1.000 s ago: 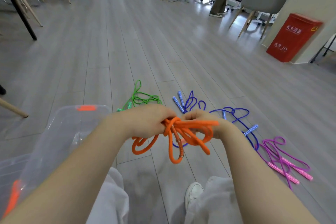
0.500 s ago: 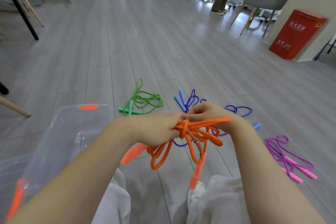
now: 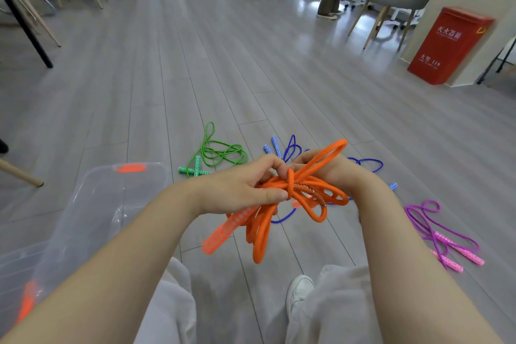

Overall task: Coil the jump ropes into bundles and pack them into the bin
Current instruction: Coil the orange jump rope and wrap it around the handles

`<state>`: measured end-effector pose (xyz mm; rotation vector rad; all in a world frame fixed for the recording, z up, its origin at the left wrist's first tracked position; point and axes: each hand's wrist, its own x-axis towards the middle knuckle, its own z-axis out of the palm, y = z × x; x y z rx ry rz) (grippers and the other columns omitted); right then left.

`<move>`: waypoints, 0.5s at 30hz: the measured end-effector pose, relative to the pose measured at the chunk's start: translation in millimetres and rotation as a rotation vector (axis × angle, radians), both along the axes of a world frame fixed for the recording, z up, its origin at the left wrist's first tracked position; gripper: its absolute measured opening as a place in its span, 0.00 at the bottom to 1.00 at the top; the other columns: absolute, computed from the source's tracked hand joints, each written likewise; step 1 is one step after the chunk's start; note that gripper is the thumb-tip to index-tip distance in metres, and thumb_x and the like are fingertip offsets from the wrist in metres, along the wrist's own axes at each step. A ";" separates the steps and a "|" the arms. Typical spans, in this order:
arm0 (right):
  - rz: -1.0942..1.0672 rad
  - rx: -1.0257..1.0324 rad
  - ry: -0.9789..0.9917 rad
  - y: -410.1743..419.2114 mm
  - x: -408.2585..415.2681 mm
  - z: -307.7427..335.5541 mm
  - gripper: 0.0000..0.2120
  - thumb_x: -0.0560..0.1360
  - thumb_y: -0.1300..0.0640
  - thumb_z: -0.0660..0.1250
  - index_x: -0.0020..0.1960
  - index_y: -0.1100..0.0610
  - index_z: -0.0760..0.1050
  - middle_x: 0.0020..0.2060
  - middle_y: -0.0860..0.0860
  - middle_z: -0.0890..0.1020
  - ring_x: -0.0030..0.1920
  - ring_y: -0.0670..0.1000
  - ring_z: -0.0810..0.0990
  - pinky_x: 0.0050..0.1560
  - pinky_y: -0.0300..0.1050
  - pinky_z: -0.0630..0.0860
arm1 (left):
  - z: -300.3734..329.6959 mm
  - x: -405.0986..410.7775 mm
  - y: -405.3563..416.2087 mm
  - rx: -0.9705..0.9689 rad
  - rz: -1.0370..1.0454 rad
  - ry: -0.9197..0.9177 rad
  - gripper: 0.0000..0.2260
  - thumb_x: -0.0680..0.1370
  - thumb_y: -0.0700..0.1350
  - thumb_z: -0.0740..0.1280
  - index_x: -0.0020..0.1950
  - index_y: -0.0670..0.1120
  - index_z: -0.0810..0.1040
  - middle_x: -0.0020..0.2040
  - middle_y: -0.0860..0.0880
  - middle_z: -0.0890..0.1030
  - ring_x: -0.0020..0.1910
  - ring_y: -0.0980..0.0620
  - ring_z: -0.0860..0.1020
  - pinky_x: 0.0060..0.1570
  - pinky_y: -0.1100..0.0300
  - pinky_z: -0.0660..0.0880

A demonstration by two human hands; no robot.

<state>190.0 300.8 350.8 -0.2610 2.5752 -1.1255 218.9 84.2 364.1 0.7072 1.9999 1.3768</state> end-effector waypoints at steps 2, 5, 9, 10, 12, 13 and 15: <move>-0.017 -0.025 0.002 1.9 -1.7 -3.2 0.18 0.79 0.52 0.67 0.52 0.70 0.78 0.47 0.66 0.82 0.40 0.53 0.79 0.46 0.53 0.79 | -0.9 0.6 1.3 0.023 0.021 -0.030 0.06 0.82 0.42 0.61 0.58 0.45 0.67 0.50 0.45 0.78 0.45 0.49 0.81 0.40 0.61 0.78; -0.048 -0.065 -0.024 2.6 -2.9 -4.2 0.16 0.78 0.52 0.68 0.50 0.66 0.80 0.43 0.63 0.83 0.39 0.51 0.80 0.45 0.50 0.79 | -1.4 -1.0 -0.2 0.012 0.020 -0.067 0.06 0.83 0.42 0.58 0.59 0.44 0.69 0.50 0.49 0.80 0.45 0.53 0.80 0.45 0.62 0.79; -0.093 -0.081 -0.113 7.5 -6.1 -10.2 0.08 0.77 0.51 0.69 0.46 0.54 0.82 0.29 0.43 0.82 0.30 0.39 0.79 0.35 0.36 0.74 | -5.4 -2.4 -2.8 -0.010 -0.055 -0.109 0.06 0.81 0.36 0.61 0.56 0.44 0.67 0.49 0.52 0.81 0.43 0.58 0.79 0.46 0.63 0.75; -0.100 -0.084 -0.118 8.6 -6.4 -11.0 0.08 0.77 0.50 0.69 0.46 0.54 0.83 0.27 0.42 0.80 0.29 0.39 0.78 0.33 0.35 0.72 | -6.8 -2.8 -2.7 -0.006 -0.043 -0.131 0.08 0.81 0.35 0.62 0.56 0.44 0.67 0.49 0.51 0.82 0.43 0.57 0.79 0.46 0.63 0.76; -0.119 -0.116 -0.114 9.1 -6.5 -12.0 0.09 0.76 0.51 0.70 0.48 0.57 0.83 0.26 0.43 0.79 0.28 0.40 0.77 0.32 0.35 0.72 | -8.3 -3.2 -1.2 0.003 -0.014 -0.149 0.09 0.79 0.34 0.64 0.56 0.44 0.68 0.48 0.49 0.83 0.44 0.55 0.81 0.45 0.61 0.77; -0.127 -0.128 -0.112 9.0 -6.5 -11.8 0.10 0.76 0.51 0.70 0.48 0.57 0.83 0.26 0.43 0.78 0.28 0.40 0.76 0.31 0.35 0.72 | -9.6 -4.1 -0.6 -0.002 -0.001 -0.147 0.10 0.79 0.34 0.65 0.55 0.44 0.68 0.48 0.48 0.84 0.46 0.52 0.83 0.47 0.59 0.78; -0.144 -0.123 -0.096 9.0 -5.9 -10.5 0.09 0.76 0.50 0.70 0.47 0.55 0.83 0.25 0.42 0.76 0.27 0.40 0.74 0.30 0.34 0.71 | -11.8 -5.5 0.8 -0.030 0.017 -0.138 0.11 0.78 0.35 0.68 0.55 0.45 0.70 0.50 0.45 0.85 0.53 0.45 0.83 0.55 0.51 0.79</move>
